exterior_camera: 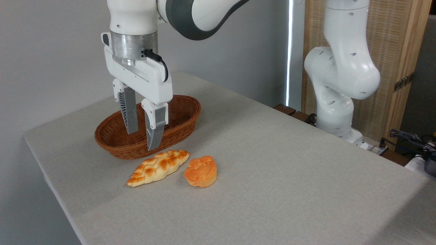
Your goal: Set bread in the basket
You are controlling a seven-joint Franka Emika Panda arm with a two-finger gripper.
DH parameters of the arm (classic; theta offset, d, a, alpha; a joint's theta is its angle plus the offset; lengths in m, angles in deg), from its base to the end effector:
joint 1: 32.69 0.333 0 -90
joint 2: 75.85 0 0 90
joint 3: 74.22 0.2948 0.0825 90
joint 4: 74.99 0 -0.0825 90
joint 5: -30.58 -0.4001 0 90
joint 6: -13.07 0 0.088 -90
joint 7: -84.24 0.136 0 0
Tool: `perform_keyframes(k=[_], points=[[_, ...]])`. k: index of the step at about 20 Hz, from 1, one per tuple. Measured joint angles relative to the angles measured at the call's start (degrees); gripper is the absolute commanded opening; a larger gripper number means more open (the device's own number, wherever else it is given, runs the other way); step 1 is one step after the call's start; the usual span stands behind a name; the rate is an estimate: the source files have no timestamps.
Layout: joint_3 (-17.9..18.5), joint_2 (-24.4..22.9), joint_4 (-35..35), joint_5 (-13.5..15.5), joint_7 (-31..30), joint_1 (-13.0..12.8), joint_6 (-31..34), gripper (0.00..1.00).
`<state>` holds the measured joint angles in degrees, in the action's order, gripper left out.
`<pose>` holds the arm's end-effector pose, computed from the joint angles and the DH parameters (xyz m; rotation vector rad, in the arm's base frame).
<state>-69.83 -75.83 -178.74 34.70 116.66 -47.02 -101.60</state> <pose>0.5929 -0.1102 0.4960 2.9005 -1.0844 0.3103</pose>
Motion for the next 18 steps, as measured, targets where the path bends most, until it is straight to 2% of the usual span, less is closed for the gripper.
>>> perform_keyframes(k=[6,10,18], points=[[-0.58,0.30,-0.23,0.00,0.00,-0.02,0.10,1.00],[-2.46,1.61,-0.55,0.00,0.00,-0.09,0.46,1.00],[-1.65,1.65,-1.01,-0.03,0.00,0.69,8.98,1.00]])
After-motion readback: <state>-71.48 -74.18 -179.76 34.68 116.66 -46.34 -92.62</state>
